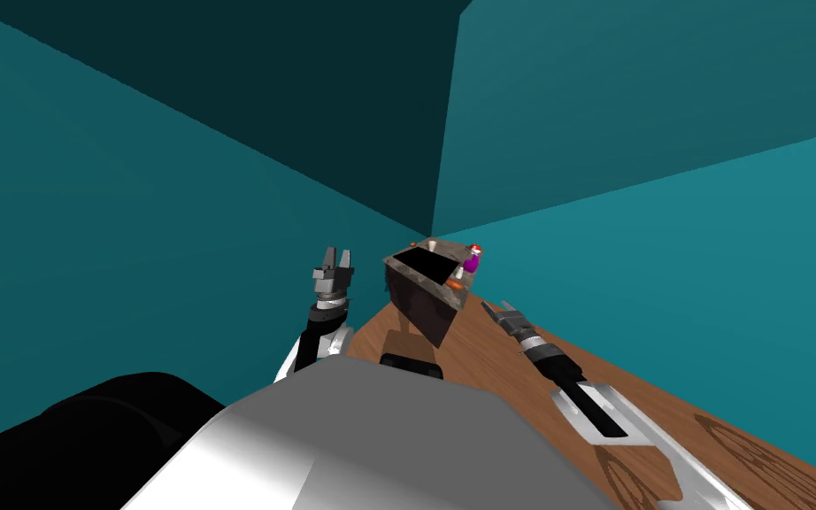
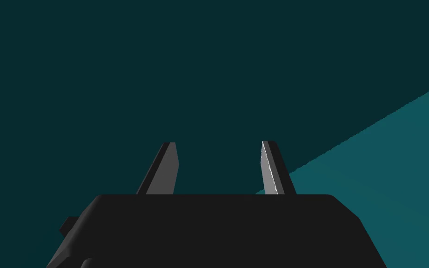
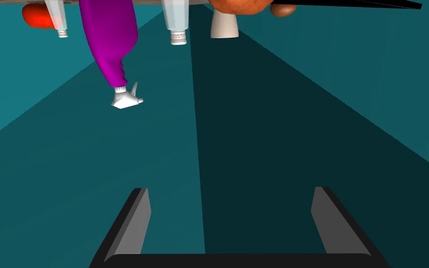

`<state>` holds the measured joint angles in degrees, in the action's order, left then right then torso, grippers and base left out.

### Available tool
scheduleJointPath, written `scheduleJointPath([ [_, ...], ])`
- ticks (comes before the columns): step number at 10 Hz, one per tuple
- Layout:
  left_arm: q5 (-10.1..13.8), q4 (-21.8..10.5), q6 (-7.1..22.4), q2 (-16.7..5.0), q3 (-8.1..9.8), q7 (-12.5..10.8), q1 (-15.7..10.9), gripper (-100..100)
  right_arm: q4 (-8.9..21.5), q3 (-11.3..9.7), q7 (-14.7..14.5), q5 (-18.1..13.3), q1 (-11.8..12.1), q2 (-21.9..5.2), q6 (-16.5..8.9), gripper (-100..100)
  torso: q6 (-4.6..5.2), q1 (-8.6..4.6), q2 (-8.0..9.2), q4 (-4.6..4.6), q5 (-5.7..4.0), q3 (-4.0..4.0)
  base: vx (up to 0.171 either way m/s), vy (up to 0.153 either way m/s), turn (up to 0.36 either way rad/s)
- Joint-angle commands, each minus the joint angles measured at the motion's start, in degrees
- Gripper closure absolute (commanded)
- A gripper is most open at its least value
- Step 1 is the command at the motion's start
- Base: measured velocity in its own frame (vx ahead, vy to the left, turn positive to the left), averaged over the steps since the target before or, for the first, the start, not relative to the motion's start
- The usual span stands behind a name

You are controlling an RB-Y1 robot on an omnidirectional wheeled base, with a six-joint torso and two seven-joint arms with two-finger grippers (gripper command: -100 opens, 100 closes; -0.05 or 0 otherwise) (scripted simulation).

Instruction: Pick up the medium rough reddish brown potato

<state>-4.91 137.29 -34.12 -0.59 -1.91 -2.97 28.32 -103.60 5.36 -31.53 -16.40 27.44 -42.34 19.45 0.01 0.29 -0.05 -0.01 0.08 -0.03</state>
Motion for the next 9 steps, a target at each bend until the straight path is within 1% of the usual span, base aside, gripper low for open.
scheduleJointPath([
  [1,0.0,0.0,0.0,0.0,0.00,0.0,0.0,0,2.8,-0.4,-1.6,-1.8,-0.1,-2.9,-0.2,-100,0.00,0.00,0.00,0.00,0.00,0.00,0.008,0.106,0.074],
  [2,0.0,0.0,0.0,0.0,0.00,0.0,0.0,0,2.8,-0.4,-1.6,-1.8,-0.1,-3.3,-0.2,-100,-0.01,0.07,0.02,0.00,0.00,0.01,0.008,0.086,0.030],
  [3,0.0,0.0,0.0,0.0,0.00,0.0,0.0,0,4.9,-0.8,-2.7,-3.4,-0.2,-5.6,-0.5,-100,0.01,0.01,0.04,0.01,0.00,0.02,0.013,0.104,0.075],
  [4,0.0,0.0,0.0,0.0,0.00,0.0,0.0,0,4.9,-0.8,-2.7,-3.4,-0.2,-5.9,-0.5,-100,-0.01,0.07,0.02,0.01,0.01,0.01,0.023,0.082,0.023],
  [5,0.0,0.0,0.0,0.0,0.00,0.0,0.0,0,7.0,-1.2,-3.7,-4.9,-0.3,-8.1,-0.8,-100,0.01,0.00,0.00,0.00,0.00,0.00,0.027,0.084,0.052],
  [6,0.0,0.0,0.0,0.0,0.00,0.0,0.0,0,8.7,-1.7,-4.6,-6.4,-0.4,-9.9,-1.0,-100,-0.01,-0.01,-0.03,0.00,-0.01,-0.01,0.059,0.165,0.109],
  [7,0.0,0.0,0.0,0.0,-0.01,0.0,0.0,0,9.1,-1.7,-4.6,-6.4,-0.4,-11.0,-1.0,-100,-0.03,0.25,-0.14,-0.03,0.04,-0.07,0.066,0.124,0.030],
  [8,0.0,0.0,0.0,0.0,0.00,0.0,0.0,0,11.2,-2.3,-5.3,-7.8,-0.6,-12.9,-1.1,-100,0.01,0.16,-0.15,-0.03,0.05,-0.09,0.060,0.099,0.055],
  [9,0.0,0.0,0.0,0.0,0.00,0.0,0.0,0,11.2,-2.3,-5.3,-7.8,-0.6,-13.4,-1.1,-100,-0.01,0.08,-0.15,-0.03,0.02,-0.09,0.045,0.076,0.030],
])
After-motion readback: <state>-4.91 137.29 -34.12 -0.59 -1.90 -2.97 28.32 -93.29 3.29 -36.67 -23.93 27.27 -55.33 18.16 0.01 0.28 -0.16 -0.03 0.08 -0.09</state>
